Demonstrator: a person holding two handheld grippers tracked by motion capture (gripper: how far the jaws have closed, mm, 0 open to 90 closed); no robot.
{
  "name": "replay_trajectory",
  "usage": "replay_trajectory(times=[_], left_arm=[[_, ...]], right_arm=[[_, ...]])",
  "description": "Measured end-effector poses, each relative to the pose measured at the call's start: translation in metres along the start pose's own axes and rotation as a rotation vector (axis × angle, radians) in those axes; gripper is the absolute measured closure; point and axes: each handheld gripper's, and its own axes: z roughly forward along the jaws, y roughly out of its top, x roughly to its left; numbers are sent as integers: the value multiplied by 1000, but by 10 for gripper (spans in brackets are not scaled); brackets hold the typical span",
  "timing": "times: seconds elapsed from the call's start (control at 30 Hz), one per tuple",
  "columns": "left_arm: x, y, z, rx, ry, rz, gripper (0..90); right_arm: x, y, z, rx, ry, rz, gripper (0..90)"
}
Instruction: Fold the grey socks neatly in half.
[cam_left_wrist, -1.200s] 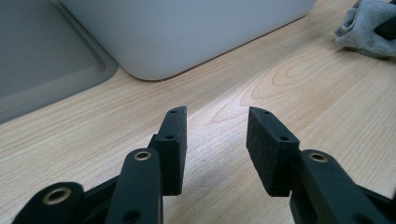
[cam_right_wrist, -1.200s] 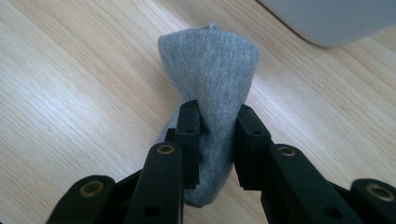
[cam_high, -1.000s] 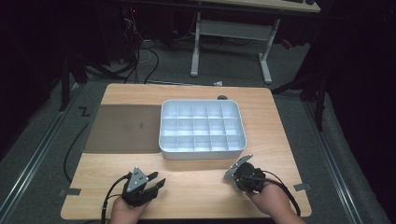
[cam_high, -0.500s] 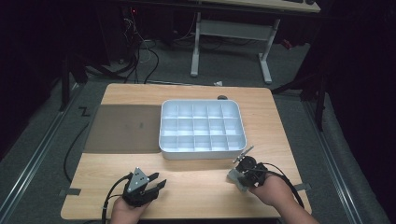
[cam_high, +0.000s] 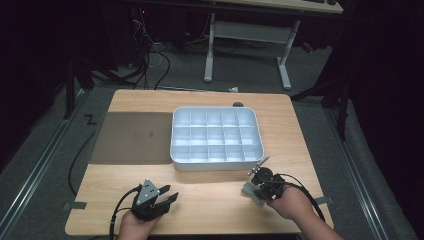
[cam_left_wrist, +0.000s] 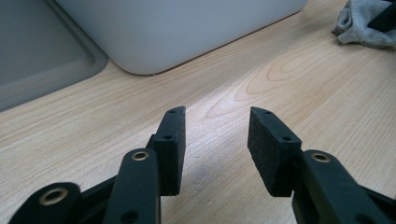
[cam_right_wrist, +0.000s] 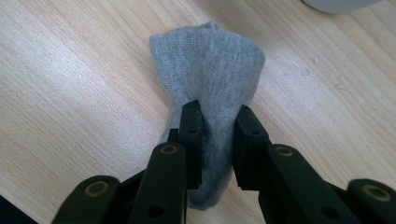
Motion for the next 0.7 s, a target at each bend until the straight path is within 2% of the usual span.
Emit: replay_trajectory(times=[0.17, 0.33, 0.4, 0.43, 0.47, 0.53, 0.7], left_arm=[[0, 0, 0, -1, -2, 1, 573], [4, 0, -3, -10, 3, -11, 569], [4, 1, -3, -11, 4, -11, 569], [5, 1, -4, -13, 6, -12, 569], [6, 1, -4, -13, 5, -15, 568], [7, 0, -4, -13, 4, -18, 563], [7, 0, -4, -18, 6, -24, 561]], right_arm=[[-1, 4, -10, -9, 0, 12, 771], [-15, 5, -28, -34, 34, 76, 768], [-17, 5, -31, -37, 27, 80, 768], [-20, 5, -37, -41, 22, 106, 768], [-23, 6, -39, -49, 21, 94, 768], [-27, 7, -45, -60, 27, 113, 767], [-33, 14, -59, -80, 28, 115, 767]])
